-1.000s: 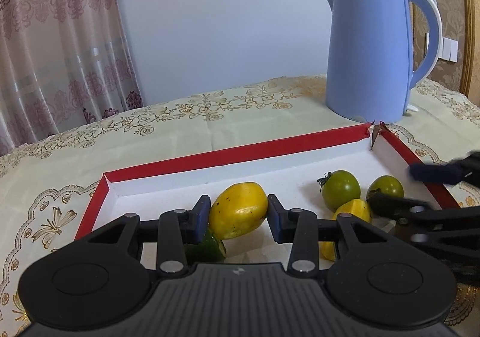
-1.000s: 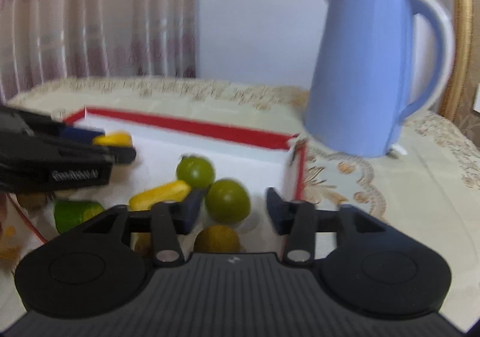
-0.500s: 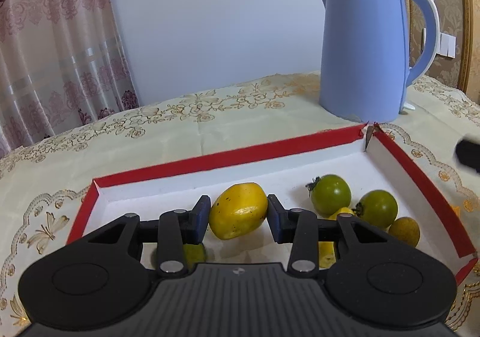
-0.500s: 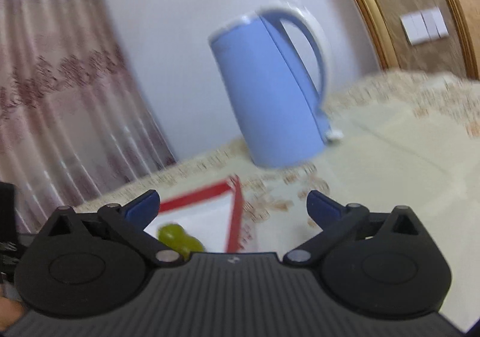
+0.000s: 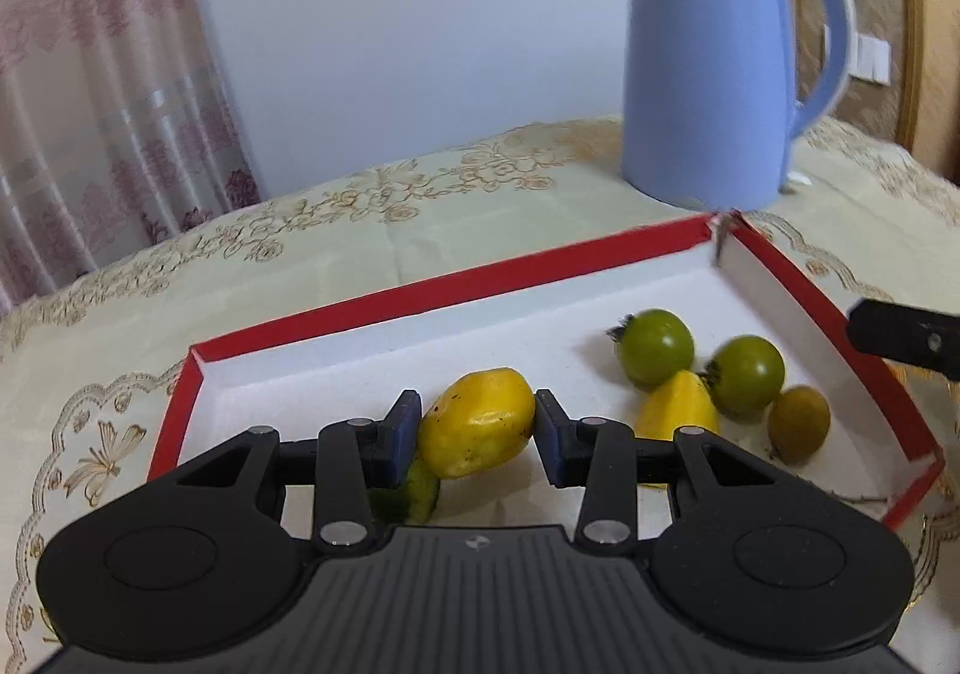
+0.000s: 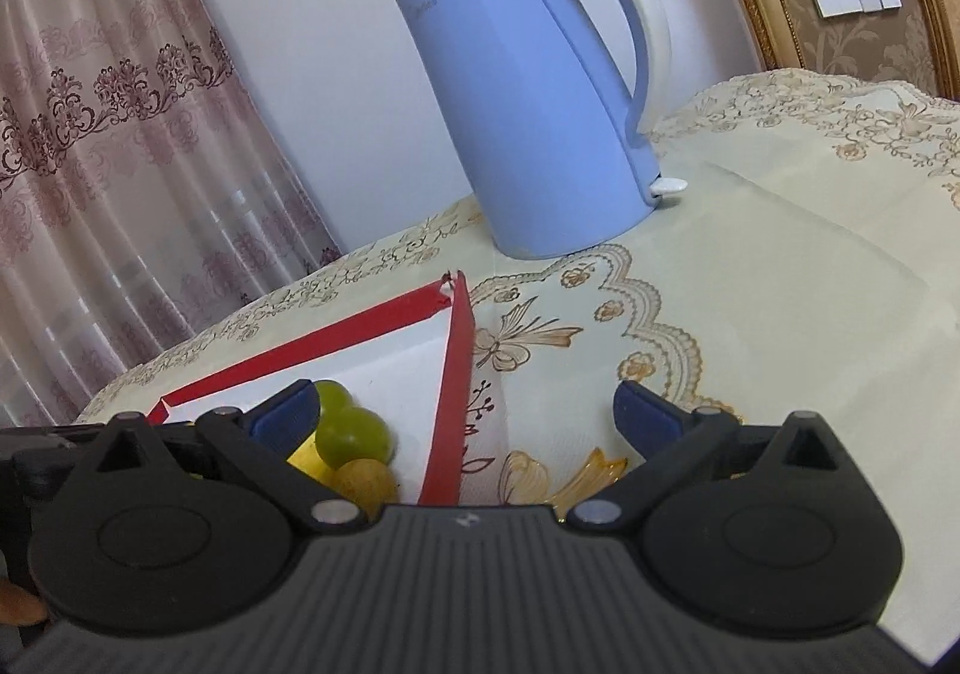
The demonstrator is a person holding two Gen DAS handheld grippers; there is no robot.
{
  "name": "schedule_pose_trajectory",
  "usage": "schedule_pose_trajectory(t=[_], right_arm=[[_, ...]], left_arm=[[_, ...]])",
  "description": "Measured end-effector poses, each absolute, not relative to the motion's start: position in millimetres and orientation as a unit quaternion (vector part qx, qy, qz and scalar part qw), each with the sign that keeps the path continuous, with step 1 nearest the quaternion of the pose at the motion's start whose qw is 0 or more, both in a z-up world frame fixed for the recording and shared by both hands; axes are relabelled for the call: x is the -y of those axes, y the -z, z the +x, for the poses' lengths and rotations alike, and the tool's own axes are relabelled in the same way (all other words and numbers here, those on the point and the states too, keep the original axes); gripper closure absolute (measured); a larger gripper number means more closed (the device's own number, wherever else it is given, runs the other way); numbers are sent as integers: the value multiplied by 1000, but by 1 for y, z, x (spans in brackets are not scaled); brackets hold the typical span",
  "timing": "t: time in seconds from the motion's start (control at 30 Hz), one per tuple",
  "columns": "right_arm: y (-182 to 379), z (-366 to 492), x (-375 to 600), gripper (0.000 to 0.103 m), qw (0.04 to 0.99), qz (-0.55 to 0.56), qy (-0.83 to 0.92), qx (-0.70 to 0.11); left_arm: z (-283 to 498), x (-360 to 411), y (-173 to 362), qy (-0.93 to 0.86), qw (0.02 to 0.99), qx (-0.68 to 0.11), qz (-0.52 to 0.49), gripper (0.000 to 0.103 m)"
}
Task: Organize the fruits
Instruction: 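Lower the yellow pepper into the tray and open the left gripper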
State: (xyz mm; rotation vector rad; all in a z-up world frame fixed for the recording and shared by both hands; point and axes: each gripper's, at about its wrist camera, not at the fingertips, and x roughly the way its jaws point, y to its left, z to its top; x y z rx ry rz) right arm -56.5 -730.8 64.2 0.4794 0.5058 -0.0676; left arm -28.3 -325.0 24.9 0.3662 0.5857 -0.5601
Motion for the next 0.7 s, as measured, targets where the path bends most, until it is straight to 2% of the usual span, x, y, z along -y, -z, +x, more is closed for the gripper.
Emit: schedule_pose_trajectory(t=[0.7], right_arm=[[-62, -51, 727, 0, 936, 230, 13, -265]], left_arm=[[-44, 330, -17, 263, 909, -255, 198, 60]])
